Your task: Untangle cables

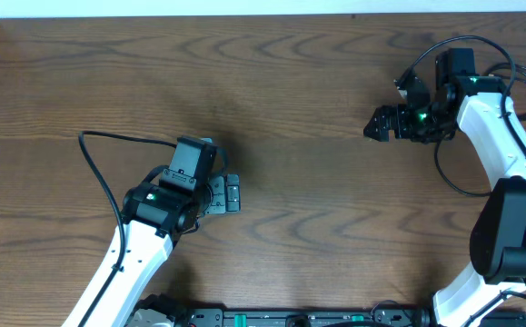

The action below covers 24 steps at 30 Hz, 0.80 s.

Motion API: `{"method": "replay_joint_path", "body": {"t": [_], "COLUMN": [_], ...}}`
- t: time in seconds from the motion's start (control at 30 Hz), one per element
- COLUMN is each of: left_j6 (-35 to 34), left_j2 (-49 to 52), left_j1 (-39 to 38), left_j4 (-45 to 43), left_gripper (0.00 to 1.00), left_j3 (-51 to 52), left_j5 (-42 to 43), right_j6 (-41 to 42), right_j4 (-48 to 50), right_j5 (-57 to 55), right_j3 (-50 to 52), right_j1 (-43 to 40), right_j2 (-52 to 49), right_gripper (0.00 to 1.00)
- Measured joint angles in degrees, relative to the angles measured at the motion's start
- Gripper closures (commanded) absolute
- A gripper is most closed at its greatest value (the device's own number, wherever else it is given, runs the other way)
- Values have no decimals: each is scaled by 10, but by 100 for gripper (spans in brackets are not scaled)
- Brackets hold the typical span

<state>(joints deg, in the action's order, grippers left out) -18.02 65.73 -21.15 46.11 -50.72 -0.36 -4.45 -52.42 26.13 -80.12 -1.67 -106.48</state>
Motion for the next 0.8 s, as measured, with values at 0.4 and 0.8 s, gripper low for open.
{"method": "replay_joint_path", "body": {"t": [0.4,0.8], "left_j6": [0,0], "left_j2": [0,0], "left_j1": [0,0], "left_j4": [0,0], "left_gripper": [0,0], "left_j3": [0,0], "left_j5": [0,0], "right_j6": [3,197], "right_j4": [39,101], "right_j5": [-34,-191], "right_j3": [0,115], "right_j1": [6,22], "right_j2": [1,176], "right_gripper": [1,1]}}
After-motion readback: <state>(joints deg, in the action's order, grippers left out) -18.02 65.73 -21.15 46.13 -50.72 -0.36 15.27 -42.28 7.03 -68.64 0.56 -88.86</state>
